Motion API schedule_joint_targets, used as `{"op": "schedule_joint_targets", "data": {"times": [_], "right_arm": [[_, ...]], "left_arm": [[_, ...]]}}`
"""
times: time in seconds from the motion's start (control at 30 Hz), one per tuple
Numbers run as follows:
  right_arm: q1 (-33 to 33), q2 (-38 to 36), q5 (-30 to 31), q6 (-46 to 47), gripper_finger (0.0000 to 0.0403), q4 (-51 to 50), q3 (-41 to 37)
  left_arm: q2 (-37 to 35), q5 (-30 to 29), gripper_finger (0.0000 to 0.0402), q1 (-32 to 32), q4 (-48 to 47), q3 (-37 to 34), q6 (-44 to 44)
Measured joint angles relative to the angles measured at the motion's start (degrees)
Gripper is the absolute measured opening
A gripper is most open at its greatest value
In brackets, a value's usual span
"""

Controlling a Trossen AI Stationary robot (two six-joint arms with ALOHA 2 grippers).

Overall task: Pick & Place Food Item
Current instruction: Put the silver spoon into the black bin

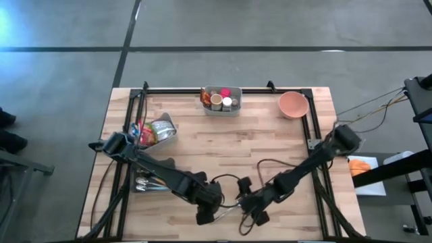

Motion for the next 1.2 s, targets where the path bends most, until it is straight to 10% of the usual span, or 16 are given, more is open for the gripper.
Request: {"op": "schedule_joint_targets", "data": {"times": [0.23,0.9,1.2], "right_arm": [[-1.1,8.2,-3.9,-5.1,0.0278,-6.2,9.5],[-5.2,13.7,-6.6,-11.0,0.0025,-13.0,13.8],[-5.3,12.2,-0.4,-12.6,0.0014,-19.4,15.3]], "left_arm": [[-3.4,-3.3,0.0199,-0.9,-1.1,-1.1,2.1],[-26.0,-6.9,0.0199,-1.0,11.8,-28.2,-5.2],[-29.5,-7.0,0.0199,-0.9,20.9,-34.5,-9.8]]}}
